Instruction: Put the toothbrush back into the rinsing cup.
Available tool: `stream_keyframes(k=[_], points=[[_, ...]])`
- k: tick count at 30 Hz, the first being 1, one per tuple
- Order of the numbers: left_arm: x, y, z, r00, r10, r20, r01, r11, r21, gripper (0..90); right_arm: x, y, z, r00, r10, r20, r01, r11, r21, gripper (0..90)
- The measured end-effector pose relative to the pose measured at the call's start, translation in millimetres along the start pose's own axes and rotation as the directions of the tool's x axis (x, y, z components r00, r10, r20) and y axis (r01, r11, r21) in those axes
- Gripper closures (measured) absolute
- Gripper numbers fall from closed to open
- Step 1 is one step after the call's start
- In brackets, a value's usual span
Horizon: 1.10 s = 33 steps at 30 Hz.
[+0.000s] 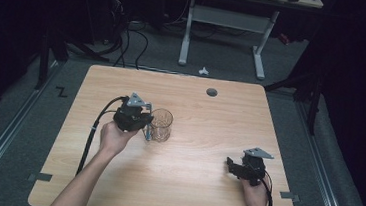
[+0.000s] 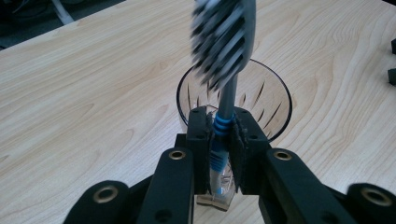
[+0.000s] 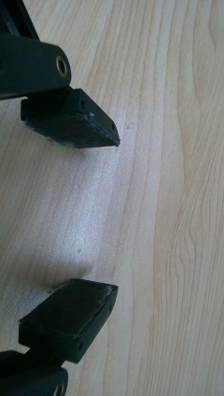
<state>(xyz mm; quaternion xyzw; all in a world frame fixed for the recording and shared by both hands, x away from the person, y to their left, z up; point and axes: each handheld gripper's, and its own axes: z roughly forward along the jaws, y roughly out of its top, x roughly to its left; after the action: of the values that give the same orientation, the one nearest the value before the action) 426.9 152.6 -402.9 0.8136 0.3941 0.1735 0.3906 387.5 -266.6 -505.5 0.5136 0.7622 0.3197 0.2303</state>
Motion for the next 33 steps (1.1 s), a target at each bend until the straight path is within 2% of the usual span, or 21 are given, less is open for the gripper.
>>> stream_keyframes(k=[12, 18, 33], points=[[-0.2, -0.5, -1.1, 0.9999, -0.007, 0.011, 0.007, 1.0, 0.005, 76.2, 0.0, 0.0, 0.0, 1.0, 0.0, 0.0, 0.0, 1.0, 0.0, 24.2], [0.7, -1.5, -5.7, 0.9999, -0.015, 0.007, 0.015, 0.9999, -0.008, 70.8, 0.0, 0.0, 0.0, 1.0, 0.0, 0.0, 0.0, 1.0, 0.0, 24.2], [3.2, -9.1, -14.2, 0.9992, -0.039, 0.0, 0.039, 0.9988, -0.028, 65.0, 0.0, 0.0, 0.0, 1.0, 0.0, 0.0, 0.0, 1.0, 0.0, 24.2]])
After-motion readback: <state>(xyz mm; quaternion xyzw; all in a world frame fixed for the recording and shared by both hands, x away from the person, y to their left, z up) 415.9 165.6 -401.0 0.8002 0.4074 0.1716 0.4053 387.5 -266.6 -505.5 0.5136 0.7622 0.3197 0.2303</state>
